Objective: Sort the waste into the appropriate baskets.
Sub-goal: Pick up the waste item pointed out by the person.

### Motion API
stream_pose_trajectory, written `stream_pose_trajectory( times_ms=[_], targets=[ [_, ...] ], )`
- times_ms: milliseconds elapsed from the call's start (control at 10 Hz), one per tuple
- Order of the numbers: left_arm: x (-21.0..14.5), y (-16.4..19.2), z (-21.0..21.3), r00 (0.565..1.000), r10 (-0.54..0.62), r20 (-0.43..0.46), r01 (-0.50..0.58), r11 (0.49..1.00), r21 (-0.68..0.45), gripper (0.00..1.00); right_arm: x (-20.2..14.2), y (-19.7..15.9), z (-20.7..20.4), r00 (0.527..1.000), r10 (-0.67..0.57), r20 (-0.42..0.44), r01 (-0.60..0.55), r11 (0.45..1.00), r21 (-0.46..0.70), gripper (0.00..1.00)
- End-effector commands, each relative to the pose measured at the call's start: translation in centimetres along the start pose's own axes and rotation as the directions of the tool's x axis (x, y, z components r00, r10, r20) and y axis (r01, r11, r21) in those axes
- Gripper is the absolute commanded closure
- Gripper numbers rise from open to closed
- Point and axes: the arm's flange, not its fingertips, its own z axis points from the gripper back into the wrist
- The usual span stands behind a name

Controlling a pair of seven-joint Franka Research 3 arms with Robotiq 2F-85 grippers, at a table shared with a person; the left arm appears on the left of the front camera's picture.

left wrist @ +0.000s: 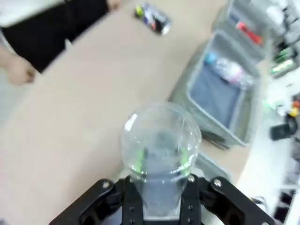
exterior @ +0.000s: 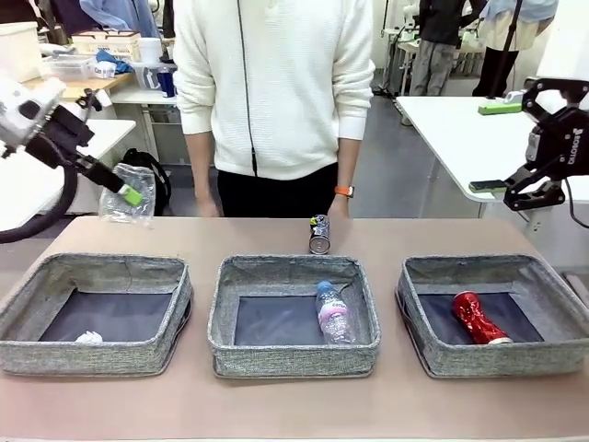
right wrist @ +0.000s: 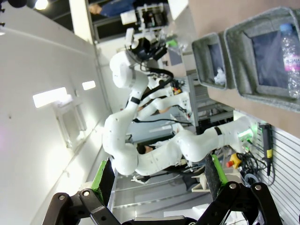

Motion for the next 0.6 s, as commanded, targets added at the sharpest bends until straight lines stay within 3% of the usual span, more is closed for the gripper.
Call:
stream_pose_trajectory(
  times_ms=[0, 100, 500],
  targets=[
    [0.58, -0.62, 0.78, 1.000, -0.025, 0.007, 0.026, 0.990, -0.137, 0.70, -0.02, 0.30, 0.00, 1.000, 0.007, -0.001, -0.007, 1.000, 0.022, 0.00],
    [0.00, 0.00, 0.00, 1.000, 0.000, 0.000, 0.000, 1.000, 0.000, 0.70, -0.02, 0.30, 0.00, 1.000, 0.007, -0.001, -0.007, 1.000, 0.022, 0.00],
    [-0.05, -0.39, 0.16, 1.000, 0.014, -0.004, -0.014, 1.000, -0.023, 0.70, -0.02, 0.30, 0.00, 1.000, 0.007, -0.001, -0.007, 1.000, 0.022, 0.00]
  ],
)
